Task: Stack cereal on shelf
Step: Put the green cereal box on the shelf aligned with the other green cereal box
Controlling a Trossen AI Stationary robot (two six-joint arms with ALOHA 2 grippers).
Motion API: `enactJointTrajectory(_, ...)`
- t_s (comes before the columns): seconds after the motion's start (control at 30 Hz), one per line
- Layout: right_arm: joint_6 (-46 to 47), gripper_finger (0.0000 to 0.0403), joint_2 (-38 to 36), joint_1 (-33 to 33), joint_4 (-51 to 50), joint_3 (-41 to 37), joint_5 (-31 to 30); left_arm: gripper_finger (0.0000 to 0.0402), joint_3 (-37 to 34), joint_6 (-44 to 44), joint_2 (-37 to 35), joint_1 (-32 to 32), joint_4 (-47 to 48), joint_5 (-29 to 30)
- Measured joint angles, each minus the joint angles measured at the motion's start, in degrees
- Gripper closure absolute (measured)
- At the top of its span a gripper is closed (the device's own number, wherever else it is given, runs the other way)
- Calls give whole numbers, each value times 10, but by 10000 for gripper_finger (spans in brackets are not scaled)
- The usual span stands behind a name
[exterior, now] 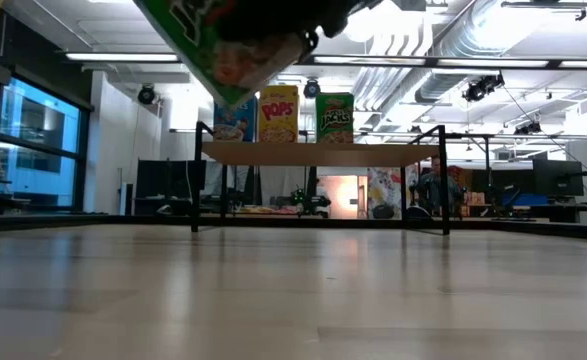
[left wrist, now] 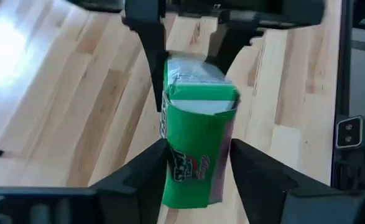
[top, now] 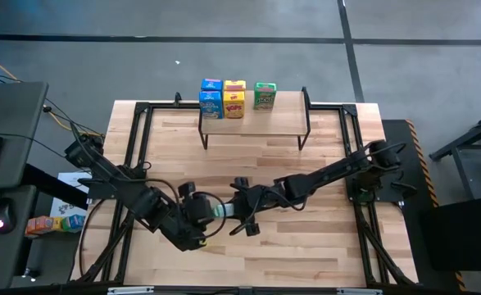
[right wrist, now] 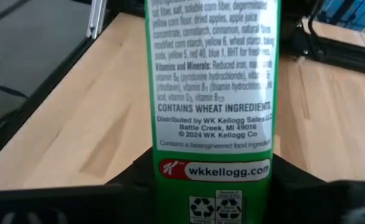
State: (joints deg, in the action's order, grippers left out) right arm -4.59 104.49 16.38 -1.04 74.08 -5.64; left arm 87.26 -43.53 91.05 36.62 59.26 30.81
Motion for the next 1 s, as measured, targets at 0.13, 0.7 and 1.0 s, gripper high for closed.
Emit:
enactJointTrajectory(0.13,-2,281,-12,0,-40,0,-19,216,31,17,0,0,16,5)
enactJointTrajectory(0.7,171,281,-159,-15,-236,-163,-108,211,-87,-186,-41,116,162,331)
enactJointTrajectory(1.0,110,280,-298,-22,175,-368,-104,216,-320,-157,-142,94,-75,280)
